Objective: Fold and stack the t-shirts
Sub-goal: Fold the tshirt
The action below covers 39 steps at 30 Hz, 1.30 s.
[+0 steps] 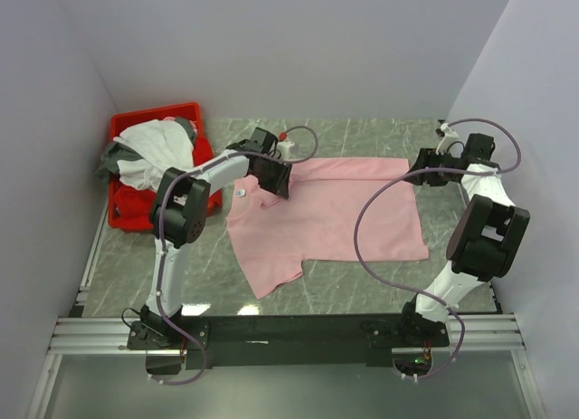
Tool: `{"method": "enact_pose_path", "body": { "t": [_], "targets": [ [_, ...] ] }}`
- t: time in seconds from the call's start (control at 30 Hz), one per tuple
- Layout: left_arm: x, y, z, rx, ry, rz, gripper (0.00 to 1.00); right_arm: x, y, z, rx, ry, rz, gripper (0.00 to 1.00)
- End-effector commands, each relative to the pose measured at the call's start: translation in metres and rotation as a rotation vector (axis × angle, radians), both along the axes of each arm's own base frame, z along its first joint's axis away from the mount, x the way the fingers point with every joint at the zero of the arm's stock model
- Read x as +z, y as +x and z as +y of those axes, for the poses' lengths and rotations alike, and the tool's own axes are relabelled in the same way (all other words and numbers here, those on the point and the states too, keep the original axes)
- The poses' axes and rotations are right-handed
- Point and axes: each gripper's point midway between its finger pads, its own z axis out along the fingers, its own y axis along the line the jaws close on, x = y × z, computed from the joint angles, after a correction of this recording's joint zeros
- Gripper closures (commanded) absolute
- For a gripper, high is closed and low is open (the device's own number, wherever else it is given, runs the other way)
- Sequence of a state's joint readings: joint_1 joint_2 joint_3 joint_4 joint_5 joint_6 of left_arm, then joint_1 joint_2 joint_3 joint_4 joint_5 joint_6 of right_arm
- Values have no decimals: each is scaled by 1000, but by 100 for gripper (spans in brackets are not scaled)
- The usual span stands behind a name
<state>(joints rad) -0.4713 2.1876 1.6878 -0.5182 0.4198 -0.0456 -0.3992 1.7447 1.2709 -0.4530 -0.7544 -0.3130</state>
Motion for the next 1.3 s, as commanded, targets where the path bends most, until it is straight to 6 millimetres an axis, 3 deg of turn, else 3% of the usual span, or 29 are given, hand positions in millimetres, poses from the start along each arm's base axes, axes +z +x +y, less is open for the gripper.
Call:
{"method": "enact_pose_path", "body": {
  "t": [0.0,0.27,0.37,0.43,0.53,0.67,0.83,1.27],
  "targets": [
    [33,-19,-15,-83,-73,-20,62,19,-6,0,16,-3,-45,32],
    [98,-55,-21,-157,-241,-78,51,14,-15,0,25,-25,-39,32],
    [120,-42,-9,-59,-257,-187,48,13,-18,1,36,-30,-38,32],
    [123,-15,7,118,-215,-260,43,11,-19,2,37,-25,-30,32],
    [108,9,24,245,-161,-212,44,13,-19,4,38,-13,-30,32],
    [75,26,10,242,-140,-109,43,10,-22,5,36,-6,-24,32],
    [50,41,1,255,-137,-63,44,8,-26,7,40,-4,-17,31],
    [25,41,-24,207,-164,-3,44,8,-28,11,42,19,-13,31]
  ]
}}
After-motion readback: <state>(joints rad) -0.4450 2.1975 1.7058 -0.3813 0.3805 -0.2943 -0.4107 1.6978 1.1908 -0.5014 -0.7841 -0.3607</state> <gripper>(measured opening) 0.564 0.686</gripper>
